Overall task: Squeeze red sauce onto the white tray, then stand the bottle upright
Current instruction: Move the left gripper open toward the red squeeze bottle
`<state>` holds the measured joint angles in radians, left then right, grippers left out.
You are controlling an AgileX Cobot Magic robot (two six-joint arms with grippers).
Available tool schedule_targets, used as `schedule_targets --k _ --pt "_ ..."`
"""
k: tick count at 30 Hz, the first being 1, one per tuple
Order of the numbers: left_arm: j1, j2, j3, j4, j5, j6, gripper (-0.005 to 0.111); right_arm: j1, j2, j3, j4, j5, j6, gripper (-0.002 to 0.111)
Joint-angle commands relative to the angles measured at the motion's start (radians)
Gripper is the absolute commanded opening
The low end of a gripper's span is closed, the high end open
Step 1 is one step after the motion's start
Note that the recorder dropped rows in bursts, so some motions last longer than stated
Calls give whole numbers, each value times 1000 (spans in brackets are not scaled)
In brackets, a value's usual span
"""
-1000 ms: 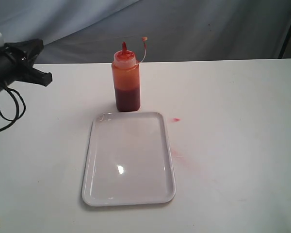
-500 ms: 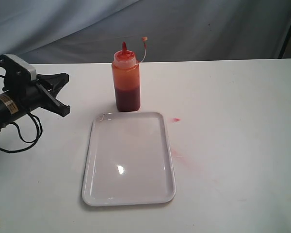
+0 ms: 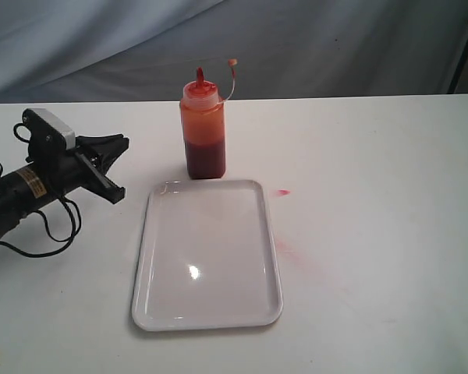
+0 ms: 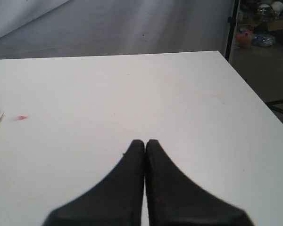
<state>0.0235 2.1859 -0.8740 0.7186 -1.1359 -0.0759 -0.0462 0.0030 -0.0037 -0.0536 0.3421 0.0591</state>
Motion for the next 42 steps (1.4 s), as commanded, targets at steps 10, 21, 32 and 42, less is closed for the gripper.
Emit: schedule_targets --k 10,21,32,42 --pt "-40 118 -121 113 -53 -85 105 4 -3 4 6 -1 1 0" --pt "-40 118 -121 158 -85 -202 105 4 -3 4 6 -1 1 0" --pt "-77 120 -121 159 -85 -206 105 4 -3 4 6 -1 1 0" --pt "-183 120 -243 152 121 -226 105 4 -3 4 6 -1 1 0"
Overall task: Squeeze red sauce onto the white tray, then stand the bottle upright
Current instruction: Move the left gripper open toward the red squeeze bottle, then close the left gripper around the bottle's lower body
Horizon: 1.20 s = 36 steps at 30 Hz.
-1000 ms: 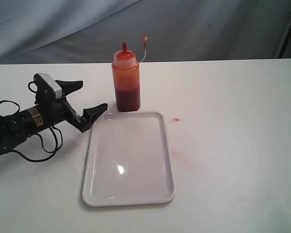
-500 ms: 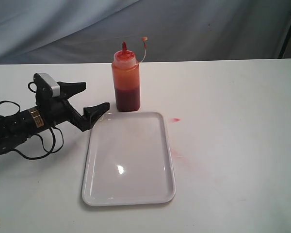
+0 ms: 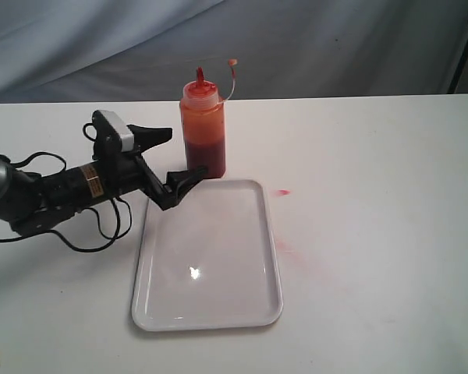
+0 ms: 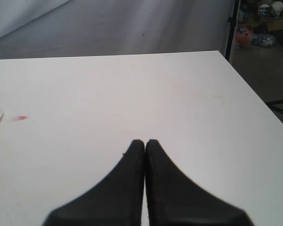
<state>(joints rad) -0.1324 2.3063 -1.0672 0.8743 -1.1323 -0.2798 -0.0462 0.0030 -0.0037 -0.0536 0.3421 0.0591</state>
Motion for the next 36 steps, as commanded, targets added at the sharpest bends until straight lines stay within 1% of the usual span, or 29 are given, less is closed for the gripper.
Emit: schedule_targets --k 1,4,7,13,19,22,26,36 --pt "-30 -1 -64 -4 156 -35 105 4 -3 4 6 -1 1 0" --pt "-30 -1 -86 -8 199 -73 105 4 -3 4 6 -1 1 0" --pt "-30 -1 -91 -55 197 -111 105 4 -3 4 6 -1 1 0" --pt "-30 -1 -91 -79 197 -121 105 4 -3 4 6 -1 1 0" --pt "-30 -1 -91 -79 195 -156 105 4 -3 4 6 -1 1 0" --pt "-41 8 -91 -76 195 -173 105 4 -3 4 6 -1 1 0" --pt "-57 47 -131 -44 197 -192 105 4 -3 4 6 -1 1 0" --pt "-58 57 -148 -49 217 -192 105 4 -3 4 6 -1 1 0"
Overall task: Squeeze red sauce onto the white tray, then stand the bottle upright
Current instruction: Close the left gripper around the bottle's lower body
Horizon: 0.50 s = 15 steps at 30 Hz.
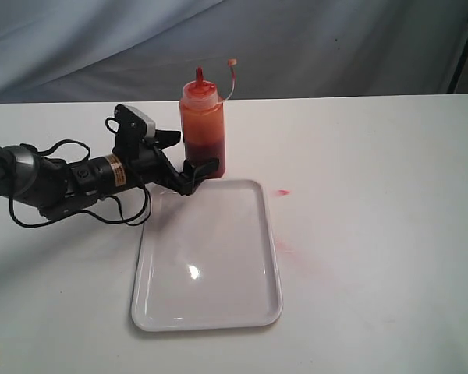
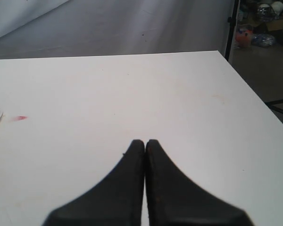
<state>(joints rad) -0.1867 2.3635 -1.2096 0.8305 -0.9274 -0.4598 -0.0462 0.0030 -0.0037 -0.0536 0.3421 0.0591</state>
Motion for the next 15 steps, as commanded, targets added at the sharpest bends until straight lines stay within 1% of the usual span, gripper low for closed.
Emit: schedule_targets --k 1,3,6,9,15 --pt "-4 0 -6 -5 13 -12 105 4 -3 4 6 -1 1 0" --pt "-4 0 -14 -17 20 -10 105 4 -3 4 6 -1 1 0" --pt "-4 9 -48 -7 99 -10 105 4 -3 4 6 -1 1 0" --pt "-4 34 -77 -5 101 -10 105 4 -3 4 6 -1 1 0" --pt "-4 60 -118 51 93 -12 105 4 -3 4 6 -1 1 0"
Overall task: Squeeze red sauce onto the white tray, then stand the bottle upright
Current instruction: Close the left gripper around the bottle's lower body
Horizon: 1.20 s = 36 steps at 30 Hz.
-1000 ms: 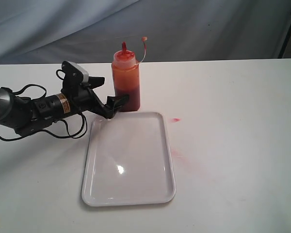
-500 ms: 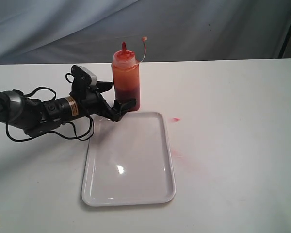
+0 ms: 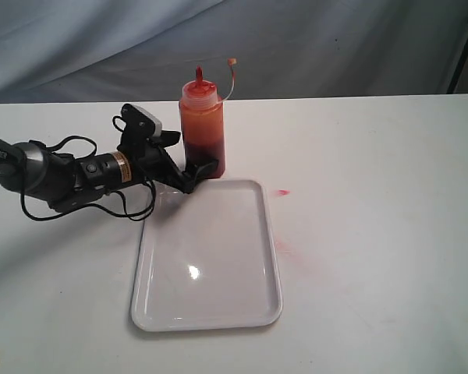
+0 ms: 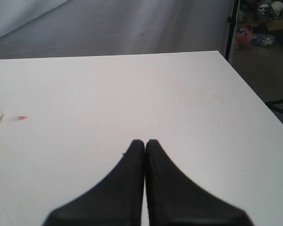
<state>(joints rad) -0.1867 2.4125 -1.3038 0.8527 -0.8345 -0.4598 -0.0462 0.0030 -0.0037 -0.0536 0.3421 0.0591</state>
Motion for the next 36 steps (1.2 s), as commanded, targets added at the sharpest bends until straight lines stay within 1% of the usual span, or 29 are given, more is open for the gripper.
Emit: schedule_targets --k 1,8,22,25,29,32,36 --pt "-4 16 -28 36 1 -16 105 4 -3 4 6 -1 1 0" --pt "-4 44 -74 101 1 -40 105 4 -3 4 6 -1 1 0" --pt "-4 55 -100 99 1 -40 105 4 -3 4 6 -1 1 0" --pt "-6 59 -114 99 1 -69 105 4 -3 4 6 -1 1 0" --pt "-23 59 -123 99 29 -74 105 4 -3 4 6 -1 1 0" --pt "-41 59 -134 96 82 -86 105 4 -3 4 6 -1 1 0" --pt "-51 59 -134 69 84 -81 105 4 -3 4 6 -1 1 0"
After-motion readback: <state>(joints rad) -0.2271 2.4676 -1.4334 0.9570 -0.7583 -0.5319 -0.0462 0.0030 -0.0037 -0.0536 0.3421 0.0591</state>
